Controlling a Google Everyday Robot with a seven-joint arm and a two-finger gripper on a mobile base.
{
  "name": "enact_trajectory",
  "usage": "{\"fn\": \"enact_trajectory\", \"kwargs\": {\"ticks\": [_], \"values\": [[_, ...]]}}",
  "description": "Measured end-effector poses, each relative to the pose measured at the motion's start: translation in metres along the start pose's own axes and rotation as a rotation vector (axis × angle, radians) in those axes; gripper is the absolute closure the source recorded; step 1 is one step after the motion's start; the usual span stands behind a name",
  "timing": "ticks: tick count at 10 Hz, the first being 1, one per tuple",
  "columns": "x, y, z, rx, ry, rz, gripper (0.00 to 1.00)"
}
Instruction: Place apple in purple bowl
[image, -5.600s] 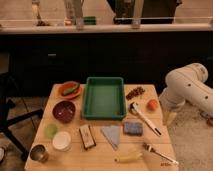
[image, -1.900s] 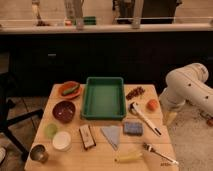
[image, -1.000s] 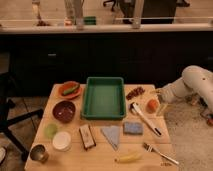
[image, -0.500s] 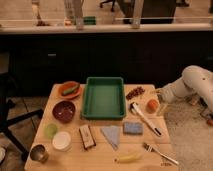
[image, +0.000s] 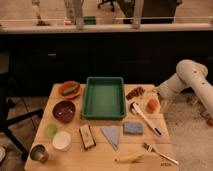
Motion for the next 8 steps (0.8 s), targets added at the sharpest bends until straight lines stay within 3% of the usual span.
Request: {"fn": "enact_trajectory", "kwargs": {"ticks": [3,4,6,8], "values": [[0.012,-0.009,0.009,-0.120,0.061,-0.326,0.20],[0.016,-0.009,0.011,-0.155,0.078,-0.396,0.20],[0.018,-0.010,0.012,-0.185,0.089,-0.462,0.20],[0.018,-0.009,0.012,-0.188,0.092,-0.465,0.20]]}}
